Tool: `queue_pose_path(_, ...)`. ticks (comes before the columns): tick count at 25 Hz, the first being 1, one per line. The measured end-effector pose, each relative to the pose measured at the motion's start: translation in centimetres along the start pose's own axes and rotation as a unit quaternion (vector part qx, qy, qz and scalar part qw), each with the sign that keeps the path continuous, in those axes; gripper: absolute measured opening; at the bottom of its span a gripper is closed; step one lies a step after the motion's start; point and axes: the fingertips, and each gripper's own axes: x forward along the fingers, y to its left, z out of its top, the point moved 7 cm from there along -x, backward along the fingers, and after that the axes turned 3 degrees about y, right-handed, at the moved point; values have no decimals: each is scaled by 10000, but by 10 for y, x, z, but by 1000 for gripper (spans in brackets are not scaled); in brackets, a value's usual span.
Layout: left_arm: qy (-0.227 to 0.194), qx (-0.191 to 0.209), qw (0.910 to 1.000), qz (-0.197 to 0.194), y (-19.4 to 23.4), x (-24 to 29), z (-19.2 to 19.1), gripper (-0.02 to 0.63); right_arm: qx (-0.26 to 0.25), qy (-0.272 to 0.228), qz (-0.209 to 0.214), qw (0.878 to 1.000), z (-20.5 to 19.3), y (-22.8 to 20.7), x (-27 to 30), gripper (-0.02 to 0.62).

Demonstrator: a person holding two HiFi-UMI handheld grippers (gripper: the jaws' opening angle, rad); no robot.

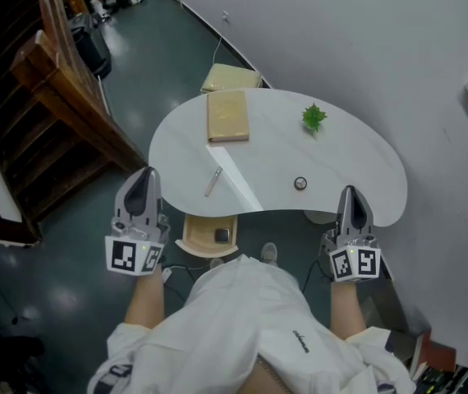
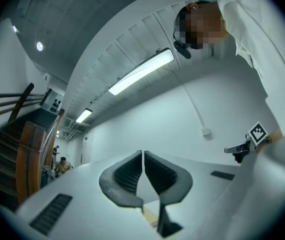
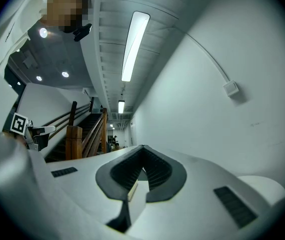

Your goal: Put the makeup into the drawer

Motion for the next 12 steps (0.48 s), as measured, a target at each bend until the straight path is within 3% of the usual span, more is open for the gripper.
queue_pose_path(12, 58, -54, 10000, -28, -1, -1, -5, 37, 2, 35, 22, 10000, -1, 2, 2, 17)
